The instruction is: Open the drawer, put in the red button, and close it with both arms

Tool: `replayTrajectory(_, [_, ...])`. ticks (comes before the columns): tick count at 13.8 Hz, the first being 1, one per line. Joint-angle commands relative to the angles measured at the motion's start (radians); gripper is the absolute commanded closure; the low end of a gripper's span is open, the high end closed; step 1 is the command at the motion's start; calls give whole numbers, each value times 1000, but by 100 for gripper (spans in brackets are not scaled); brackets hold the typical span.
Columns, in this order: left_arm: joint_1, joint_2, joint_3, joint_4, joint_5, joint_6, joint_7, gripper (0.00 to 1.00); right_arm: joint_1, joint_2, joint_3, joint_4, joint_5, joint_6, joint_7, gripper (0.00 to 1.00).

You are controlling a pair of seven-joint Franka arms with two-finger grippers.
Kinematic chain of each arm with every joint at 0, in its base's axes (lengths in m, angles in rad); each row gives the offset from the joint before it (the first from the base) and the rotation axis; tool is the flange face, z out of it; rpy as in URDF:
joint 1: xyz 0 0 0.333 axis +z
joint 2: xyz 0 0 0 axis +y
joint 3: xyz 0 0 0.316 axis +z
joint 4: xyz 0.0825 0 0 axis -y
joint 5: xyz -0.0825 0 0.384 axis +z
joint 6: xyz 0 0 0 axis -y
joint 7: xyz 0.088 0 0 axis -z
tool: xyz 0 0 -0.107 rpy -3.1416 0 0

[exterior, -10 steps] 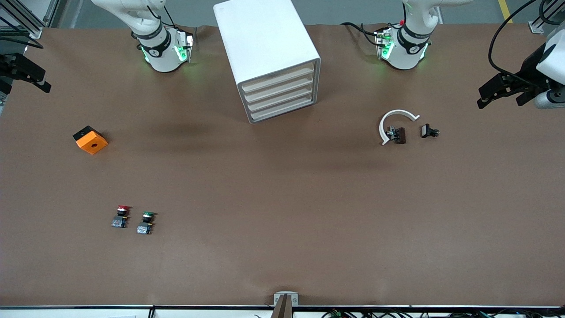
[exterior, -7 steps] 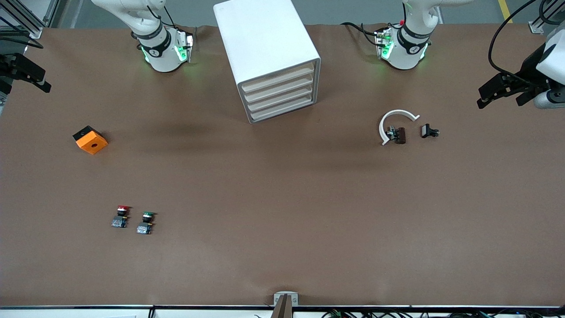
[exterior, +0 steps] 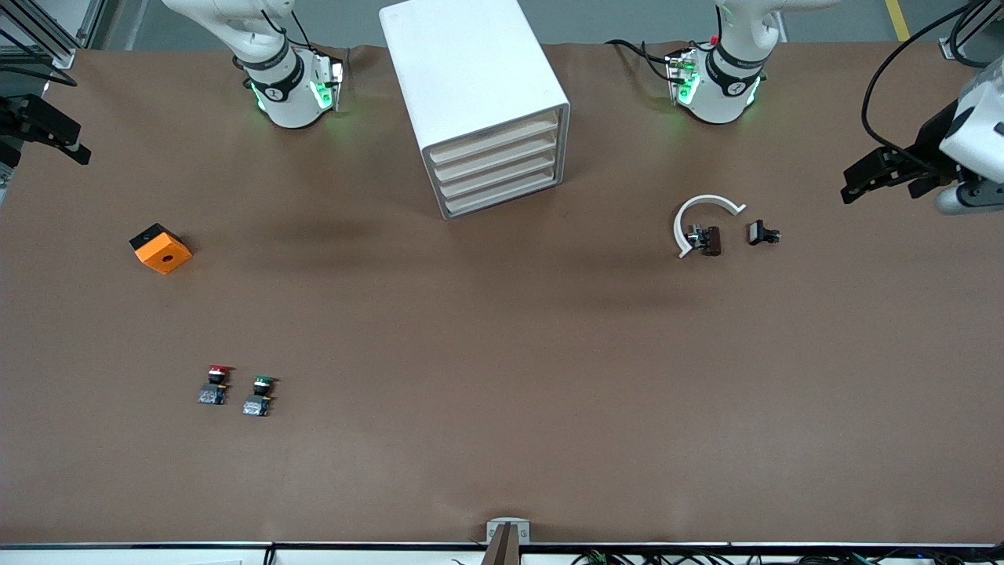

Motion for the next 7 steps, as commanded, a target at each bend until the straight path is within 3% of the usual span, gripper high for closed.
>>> replayTrajectory(1, [-12,110,-15,30,6,-15,-5,0,2,-22,-2,-20,-12,11,-9,0])
replayTrajectory(4, [-17,192,-51,33,5,25,-54,0,2,-22,-2,-20,-18,12,-9,0])
replayTrajectory(7, [-32,265,-126,35,5,98,-256,0,2,-20,-2,-20,-18,11,-9,0])
